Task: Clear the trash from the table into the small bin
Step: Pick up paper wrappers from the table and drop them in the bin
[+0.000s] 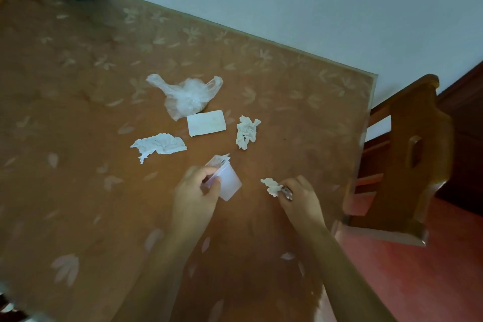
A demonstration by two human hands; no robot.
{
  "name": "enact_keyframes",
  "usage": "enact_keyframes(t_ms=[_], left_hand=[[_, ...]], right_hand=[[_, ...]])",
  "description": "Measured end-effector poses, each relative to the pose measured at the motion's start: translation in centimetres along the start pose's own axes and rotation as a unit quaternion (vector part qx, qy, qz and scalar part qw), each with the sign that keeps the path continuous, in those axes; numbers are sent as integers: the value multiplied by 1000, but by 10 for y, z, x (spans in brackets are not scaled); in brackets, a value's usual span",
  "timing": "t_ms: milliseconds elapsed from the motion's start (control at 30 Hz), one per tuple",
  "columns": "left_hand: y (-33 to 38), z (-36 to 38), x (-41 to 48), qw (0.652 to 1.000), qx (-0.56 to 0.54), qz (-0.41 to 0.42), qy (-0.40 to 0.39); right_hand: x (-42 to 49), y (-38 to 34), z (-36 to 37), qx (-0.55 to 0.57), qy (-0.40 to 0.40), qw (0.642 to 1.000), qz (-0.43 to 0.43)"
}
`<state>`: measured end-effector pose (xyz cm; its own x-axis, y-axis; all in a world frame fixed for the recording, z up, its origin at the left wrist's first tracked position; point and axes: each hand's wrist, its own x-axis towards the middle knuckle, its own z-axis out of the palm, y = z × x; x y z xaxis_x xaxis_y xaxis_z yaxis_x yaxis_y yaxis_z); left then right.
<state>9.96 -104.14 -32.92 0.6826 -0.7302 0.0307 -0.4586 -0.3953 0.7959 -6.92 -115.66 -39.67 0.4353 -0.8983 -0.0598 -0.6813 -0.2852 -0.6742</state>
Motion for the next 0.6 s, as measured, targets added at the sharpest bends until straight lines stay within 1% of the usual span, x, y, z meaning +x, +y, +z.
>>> enact_keyframes(t_ms=[300,400,500,600], left_hand=[[12,-37,-101,998,-20,-40,34],[12,-48,-142,997,8,-44,61],[13,-60,-181,993,22,-73,95],[15,-70,-214,988,39,-85,122]], right_hand=[[-75,-22,-28,14,7,994,-107],[-97,-29,-38,4,-13,989,-149],[-116,-39,-45,-3,-32,979,-200],[-137,-48,-46,-6,-57,972,-227]])
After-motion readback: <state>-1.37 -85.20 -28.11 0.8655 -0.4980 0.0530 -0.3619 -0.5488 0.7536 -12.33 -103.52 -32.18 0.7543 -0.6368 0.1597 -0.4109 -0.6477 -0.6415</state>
